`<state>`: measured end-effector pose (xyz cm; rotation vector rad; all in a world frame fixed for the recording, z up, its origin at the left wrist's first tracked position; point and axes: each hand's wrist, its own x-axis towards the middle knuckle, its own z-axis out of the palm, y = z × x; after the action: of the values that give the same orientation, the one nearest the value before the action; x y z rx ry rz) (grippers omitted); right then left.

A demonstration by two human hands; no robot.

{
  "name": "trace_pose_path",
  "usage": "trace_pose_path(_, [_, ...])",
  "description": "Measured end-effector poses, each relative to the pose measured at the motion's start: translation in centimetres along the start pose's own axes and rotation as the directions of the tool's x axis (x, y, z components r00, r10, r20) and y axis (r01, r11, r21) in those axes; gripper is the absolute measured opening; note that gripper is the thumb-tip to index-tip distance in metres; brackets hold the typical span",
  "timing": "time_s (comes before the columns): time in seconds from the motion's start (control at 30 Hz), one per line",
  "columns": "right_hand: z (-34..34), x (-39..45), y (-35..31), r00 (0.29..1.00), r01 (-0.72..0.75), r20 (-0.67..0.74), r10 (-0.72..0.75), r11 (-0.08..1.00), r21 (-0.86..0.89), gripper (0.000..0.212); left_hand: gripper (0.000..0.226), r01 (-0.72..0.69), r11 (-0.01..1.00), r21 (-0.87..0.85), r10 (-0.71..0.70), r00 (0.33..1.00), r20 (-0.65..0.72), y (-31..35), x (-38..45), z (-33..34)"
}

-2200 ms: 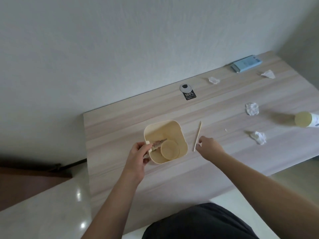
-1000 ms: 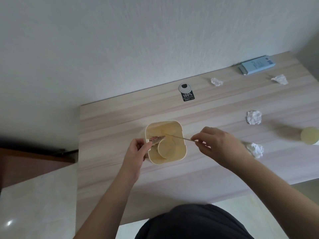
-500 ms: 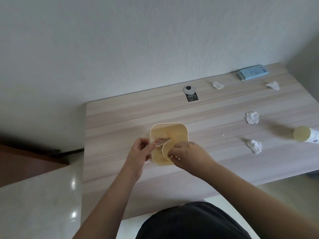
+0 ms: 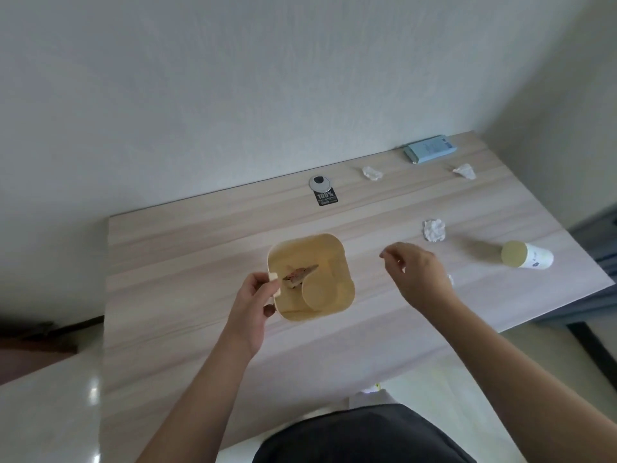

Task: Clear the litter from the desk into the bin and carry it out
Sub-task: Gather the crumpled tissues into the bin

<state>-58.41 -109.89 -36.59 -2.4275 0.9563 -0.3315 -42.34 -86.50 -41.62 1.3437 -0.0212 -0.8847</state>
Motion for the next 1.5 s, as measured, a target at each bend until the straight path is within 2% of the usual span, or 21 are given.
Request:
trace_pose_path(0.1, [0.9, 1.8, 5.6, 0.967, -0.229, 0.117, 0.227, 0.973, 0.005, 0.016, 0.038, -0.015, 0.999, 0.028, 0.015, 1.0, 0.001, 0.0, 1.0, 2.3])
trace_pose_path(0.2, [2.5, 2.5, 10.0, 0.935, -0.297, 0.198, 0.293, 0.955, -0.007, 0.015, 0.03, -0.033, 0.999, 0.031, 0.034, 0.999, -0.015, -0.1, 2.0, 4.9])
trace_pose_path(0.3, [4.2, 3.3, 12.9, 0.914, -0.313, 0.262, 0.309, 0.949, -0.028, 0.016, 0.022, -0.017, 1.0, 0.016, 0.018, 0.999, -0.036, -0.6, 2.7, 7.8])
trace_pose_path(0.43, [6.4, 5.4, 15.0, 0.896, -0.275, 0.348, 0.277, 0.96, -0.055, 0.027, 0.036, 0.005, 0.999, 0.054, -0.002, 0.999, -0.044, -0.3, 3.4, 11.1])
trace_pose_path(0.6, [8.3, 7.3, 16.1, 0.844, -0.139, 0.494, 0.208, 0.975, -0.172, 0.04, 0.024, -0.029, 1.0, -0.002, 0.029, 0.993, -0.111, 0.0, 4.0, 11.4])
trace_pose_path(0.7, [9.2, 8.0, 15.8, 0.851, -0.106, 0.5, 0.164, 0.984, -0.142, 0.038, 0.038, -0.015, 0.997, 0.076, 0.026, 0.987, -0.158, 0.0, 3.7, 10.7])
trace_pose_path(1.0, [10.3, 8.6, 16.2, 0.899, -0.134, 0.406, 0.167, 0.985, -0.108, 0.013, 0.026, 0.038, 0.996, 0.077, -0.021, 0.978, -0.205, -1.7, 3.6, 11.0])
trace_pose_path(1.13, [10.3, 8.5, 16.5, 0.902, -0.114, 0.402, 0.155, 0.986, -0.125, 0.012, 0.036, 0.054, 0.994, 0.093, -0.037, 0.984, -0.175, -1.7, 3.7, 11.9])
trace_pose_path(1.3, [9.6, 8.2, 17.5, 0.9, -0.192, 0.392, 0.193, 0.98, -0.043, 0.013, 0.029, 0.047, 0.993, 0.108, -0.03, 0.988, -0.152, -1.4, 4.2, 12.2])
trace_pose_path(1.4, [8.9, 7.8, 18.2, 0.89, -0.268, 0.38, 0.252, 0.963, -0.012, 0.009, 0.042, 0.05, 0.992, 0.114, -0.033, 0.988, -0.15, -1.2, 4.3, 12.2])
trace_pose_path(1.5, [8.1, 7.4, 18.6, 0.89, -0.33, 0.356, 0.285, 0.941, 0.07, 0.005, 0.044, 0.049, 0.992, 0.117, -0.031, 0.988, -0.152, -1.2, 4.3, 12.3])
